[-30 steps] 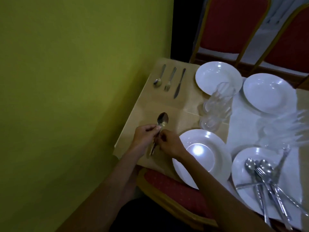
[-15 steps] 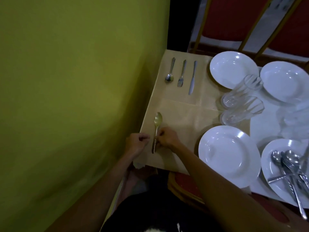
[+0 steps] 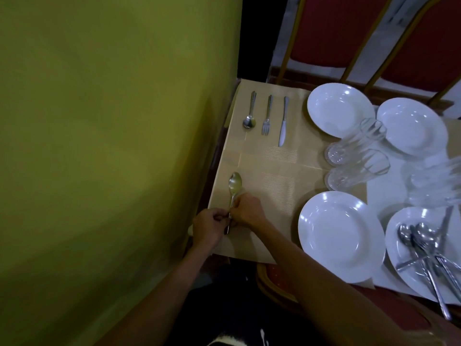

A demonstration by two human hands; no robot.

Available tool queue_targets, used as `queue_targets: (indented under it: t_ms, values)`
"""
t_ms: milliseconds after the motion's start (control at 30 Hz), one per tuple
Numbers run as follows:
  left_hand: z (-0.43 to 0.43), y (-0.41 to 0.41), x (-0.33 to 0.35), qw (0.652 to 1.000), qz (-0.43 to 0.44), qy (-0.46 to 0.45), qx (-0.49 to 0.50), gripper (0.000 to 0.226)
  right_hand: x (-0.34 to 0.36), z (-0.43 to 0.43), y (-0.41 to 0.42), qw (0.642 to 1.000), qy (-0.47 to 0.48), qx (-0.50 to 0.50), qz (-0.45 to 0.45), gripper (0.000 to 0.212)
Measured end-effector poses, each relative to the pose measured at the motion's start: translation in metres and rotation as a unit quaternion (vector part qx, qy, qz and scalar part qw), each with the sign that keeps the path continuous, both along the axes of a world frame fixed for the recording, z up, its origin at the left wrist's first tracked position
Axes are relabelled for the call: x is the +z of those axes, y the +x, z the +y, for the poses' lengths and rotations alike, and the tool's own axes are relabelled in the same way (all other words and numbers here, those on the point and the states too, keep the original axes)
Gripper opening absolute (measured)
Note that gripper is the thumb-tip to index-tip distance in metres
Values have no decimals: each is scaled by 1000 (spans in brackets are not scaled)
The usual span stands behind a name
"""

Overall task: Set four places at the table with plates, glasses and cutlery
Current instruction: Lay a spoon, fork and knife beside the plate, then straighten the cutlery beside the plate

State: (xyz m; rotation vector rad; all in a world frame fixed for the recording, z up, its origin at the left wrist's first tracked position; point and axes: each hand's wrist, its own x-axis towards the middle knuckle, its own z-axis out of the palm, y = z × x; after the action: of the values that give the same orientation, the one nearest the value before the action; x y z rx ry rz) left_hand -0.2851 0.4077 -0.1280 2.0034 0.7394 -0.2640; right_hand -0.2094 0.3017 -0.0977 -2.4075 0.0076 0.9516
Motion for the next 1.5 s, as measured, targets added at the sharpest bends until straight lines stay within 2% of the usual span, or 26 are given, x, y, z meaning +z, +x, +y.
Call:
queue_targets:
  t_ms: [133, 300, 433, 533, 567, 667, 733, 833, 1033, 1267, 1500]
  values:
    - [0, 0, -2, 1000, -1, 9, 7, 17, 2, 3, 1, 999, -25, 30, -13, 6]
    - [0, 2, 4, 1000, 9, 15, 3, 16, 8, 1, 1, 998, -40, 53, -21, 21]
    - [8, 9, 10, 998, 44, -35, 4, 23, 10, -13, 0, 1000, -23, 3, -3, 22]
    - [6, 22, 16, 999, 27, -27, -8, 19, 16, -40, -4, 1000, -10, -6, 1, 35]
    - [0, 27, 22, 999, 14, -23, -22, 20, 21, -51, -4, 1000, -8, -15, 0, 33]
    - [-34, 45, 49, 997, -4, -37, -75, 25, 34, -83, -3, 999, 15, -44, -15, 25]
    - [-61, 52, 66, 992, -17, -60, -109, 19, 44, -105, -4, 997, 29, -66, -20, 23]
    - [-100, 52, 79, 987, -38, -91, -125, 12, 61, -147, -6, 986, 73, -150, -24, 18]
    - [-188, 39, 87, 975, 7, -168, -147, 12, 87, -263, -25, 964, 122, -237, -22, 18]
    - [-293, 27, 97, 968, 44, -157, -190, 12, 74, -402, -46, 953, 88, -287, -35, 11]
    - [-391, 28, 97, 961, 52, -147, -229, 15, 60, -479, -51, 970, -29, -220, -100, 12]
